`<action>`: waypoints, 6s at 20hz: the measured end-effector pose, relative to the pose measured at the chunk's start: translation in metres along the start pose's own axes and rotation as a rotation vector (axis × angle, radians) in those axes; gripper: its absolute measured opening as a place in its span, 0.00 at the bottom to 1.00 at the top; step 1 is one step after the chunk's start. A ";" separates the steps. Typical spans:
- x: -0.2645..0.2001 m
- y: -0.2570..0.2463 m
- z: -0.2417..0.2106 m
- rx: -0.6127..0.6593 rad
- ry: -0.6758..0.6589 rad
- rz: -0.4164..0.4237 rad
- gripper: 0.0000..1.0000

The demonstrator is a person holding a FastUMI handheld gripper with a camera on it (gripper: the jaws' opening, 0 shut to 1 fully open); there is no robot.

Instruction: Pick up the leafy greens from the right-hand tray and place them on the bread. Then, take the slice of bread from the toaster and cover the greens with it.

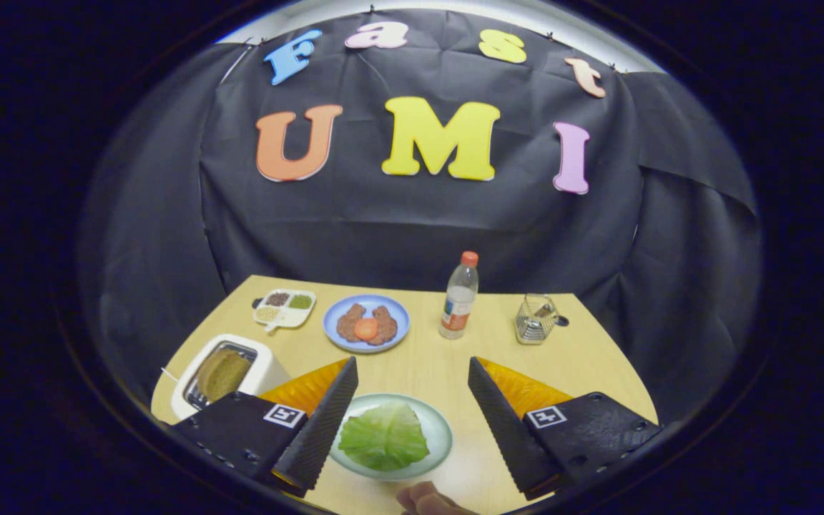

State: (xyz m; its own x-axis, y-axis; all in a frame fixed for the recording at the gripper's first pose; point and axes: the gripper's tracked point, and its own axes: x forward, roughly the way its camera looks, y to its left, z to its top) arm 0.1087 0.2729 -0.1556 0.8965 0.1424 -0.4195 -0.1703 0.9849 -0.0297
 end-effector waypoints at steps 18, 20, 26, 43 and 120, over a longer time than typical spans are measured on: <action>-0.015 0.172 0.002 -0.050 0.022 0.179 0.96; -0.008 0.186 -0.016 -0.056 0.073 0.180 0.96; 0.020 0.211 -0.070 -0.043 0.275 0.177 0.94; 0.024 0.201 -0.056 0.095 0.379 0.178 0.16; 0.049 -0.029 -0.100 0.112 0.416 0.151 0.78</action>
State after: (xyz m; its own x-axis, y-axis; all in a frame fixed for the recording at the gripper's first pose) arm 0.1166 0.2418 -0.2659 0.6207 0.2558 -0.7411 -0.2206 0.9641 0.1480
